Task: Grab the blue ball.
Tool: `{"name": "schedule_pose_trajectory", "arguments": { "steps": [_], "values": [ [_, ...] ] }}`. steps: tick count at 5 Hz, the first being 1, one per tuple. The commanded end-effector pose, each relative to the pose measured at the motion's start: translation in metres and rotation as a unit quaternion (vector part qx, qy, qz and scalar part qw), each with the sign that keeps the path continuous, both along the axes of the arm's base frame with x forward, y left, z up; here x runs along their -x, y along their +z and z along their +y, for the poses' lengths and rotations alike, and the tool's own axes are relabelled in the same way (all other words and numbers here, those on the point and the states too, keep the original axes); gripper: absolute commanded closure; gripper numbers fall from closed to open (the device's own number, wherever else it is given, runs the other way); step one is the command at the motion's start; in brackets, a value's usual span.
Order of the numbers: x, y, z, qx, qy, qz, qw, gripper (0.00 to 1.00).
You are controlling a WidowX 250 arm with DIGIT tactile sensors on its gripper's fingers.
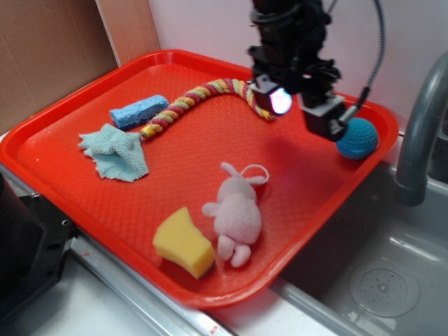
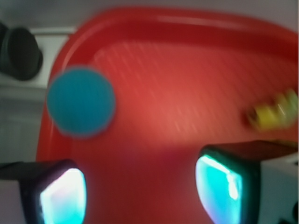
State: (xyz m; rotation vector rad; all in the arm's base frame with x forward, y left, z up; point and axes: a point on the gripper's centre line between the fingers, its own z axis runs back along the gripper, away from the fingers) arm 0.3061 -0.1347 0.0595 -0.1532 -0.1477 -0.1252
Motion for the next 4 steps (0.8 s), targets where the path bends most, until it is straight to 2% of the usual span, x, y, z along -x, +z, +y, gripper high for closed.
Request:
{"name": "schedule_pose_trajectory", "arguments": {
  "steps": [1, 2, 3, 4],
  "values": [
    [-0.064, 0.011, -0.024, 0.040, -0.056, -0.031, 0.997, 0.00],
    [-0.066, 0.009, -0.047, 0.029, -0.175, 0.004, 0.984, 0.00],
    [-0.045, 0.026, -0.052, -0.018, -0.239, 0.009, 0.971, 0.00],
    [-0.031, 0.057, -0.049, -0.063, -0.244, -0.006, 0.968, 0.00]
  ]
}}
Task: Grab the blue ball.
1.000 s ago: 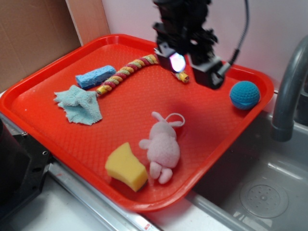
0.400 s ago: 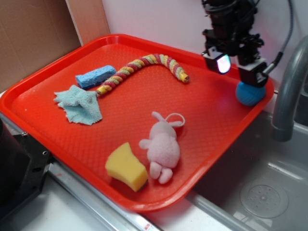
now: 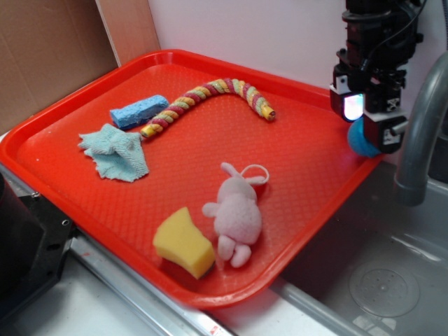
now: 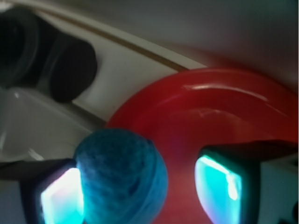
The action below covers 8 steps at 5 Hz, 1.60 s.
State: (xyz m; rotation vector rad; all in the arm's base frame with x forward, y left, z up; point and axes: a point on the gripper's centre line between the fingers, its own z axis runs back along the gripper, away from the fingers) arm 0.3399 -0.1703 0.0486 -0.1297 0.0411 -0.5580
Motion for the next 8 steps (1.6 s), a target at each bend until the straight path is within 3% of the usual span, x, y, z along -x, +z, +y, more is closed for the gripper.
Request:
{"name": "schedule_pose_trajectory", "arguments": {
  "steps": [1, 3, 4, 5, 6, 7, 8],
  "values": [
    [0.007, 0.078, -0.007, -0.040, -0.032, -0.092, 0.994, 0.00],
    [0.013, 0.063, 0.015, -0.058, -0.098, -0.109, 0.987, 0.00],
    [0.030, 0.060, 0.048, -0.048, -0.020, -0.086, 0.995, 0.00],
    [0.038, 0.063, 0.080, -0.048, 0.018, -0.095, 0.994, 0.00],
    [0.043, 0.062, 0.107, -0.081, 0.022, -0.088, 0.993, 0.00],
    [0.040, 0.062, 0.127, -0.102, 0.025, -0.105, 0.989, 0.00],
    [0.040, 0.051, 0.126, -0.108, 0.120, -0.065, 0.985, 0.00]
  ]
}}
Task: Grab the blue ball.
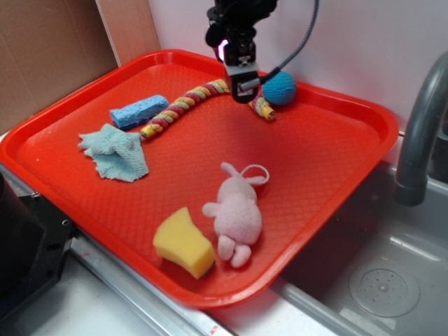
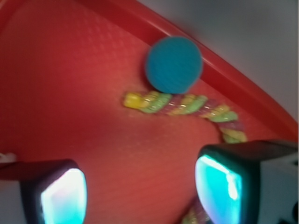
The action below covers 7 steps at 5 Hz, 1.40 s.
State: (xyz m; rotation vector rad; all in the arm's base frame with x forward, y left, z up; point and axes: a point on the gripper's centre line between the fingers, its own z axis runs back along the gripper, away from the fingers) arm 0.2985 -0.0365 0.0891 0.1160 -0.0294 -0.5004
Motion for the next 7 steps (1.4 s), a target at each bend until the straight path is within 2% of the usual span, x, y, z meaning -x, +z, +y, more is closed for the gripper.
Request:
{"name": "schedule_pose_trajectory", "arguments": {
  "steps": [1, 2, 3, 4, 5, 6, 7],
  "values": [
    [-0.007, -0.002, -0.002, 0.042, 0.146, -0.022, 0.988, 0.00],
    [-0.033, -0.012, -0.012, 0.084, 0.183, -0.033, 0.979, 0.00],
    [-0.044, -0.022, -0.024, 0.058, 0.222, -0.037, 0.973, 0.00],
    [-0.055, -0.031, -0.026, 0.058, 0.225, -0.062, 0.971, 0.00],
    [-0.067, -0.038, -0.028, 0.063, 0.201, -0.072, 0.975, 0.00],
    [-0.075, -0.051, -0.034, 0.037, 0.197, -0.055, 0.978, 0.21],
    [-0.072, -0.055, -0.033, 0.026, 0.211, -0.052, 0.976, 1.00]
  ]
}}
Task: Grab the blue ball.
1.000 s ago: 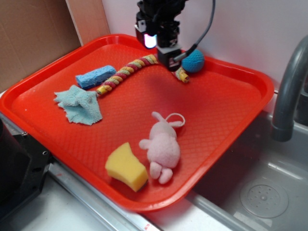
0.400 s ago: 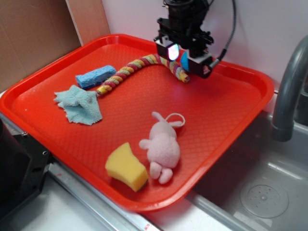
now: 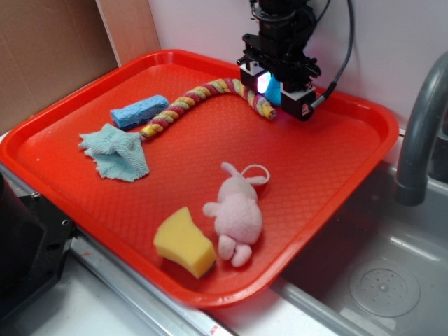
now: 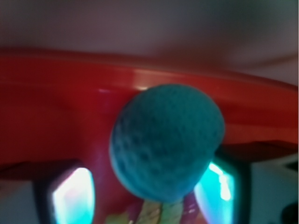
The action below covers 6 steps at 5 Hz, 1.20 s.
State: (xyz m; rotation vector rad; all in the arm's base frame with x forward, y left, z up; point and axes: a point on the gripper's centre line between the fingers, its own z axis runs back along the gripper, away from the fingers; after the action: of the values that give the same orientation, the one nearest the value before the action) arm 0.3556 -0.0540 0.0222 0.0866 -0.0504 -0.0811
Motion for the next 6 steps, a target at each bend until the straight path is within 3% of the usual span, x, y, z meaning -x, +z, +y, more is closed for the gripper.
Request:
{"name": "schedule_pose_trajectory", "arguments": {
  "steps": [1, 3, 4, 5, 6],
  "values": [
    [-0.003, 0.028, -0.012, -0.007, 0.003, -0.027, 1.000, 1.00],
    [0.038, 0.092, -0.036, -0.015, -0.006, -0.002, 1.000, 1.00],
    [0.054, 0.110, -0.047, -0.019, -0.009, -0.003, 1.000, 1.00],
    [0.066, 0.128, -0.056, 0.002, -0.022, -0.009, 1.000, 1.00],
    [0.090, 0.159, -0.066, 0.002, -0.018, 0.002, 1.000, 1.00]
  ]
}}
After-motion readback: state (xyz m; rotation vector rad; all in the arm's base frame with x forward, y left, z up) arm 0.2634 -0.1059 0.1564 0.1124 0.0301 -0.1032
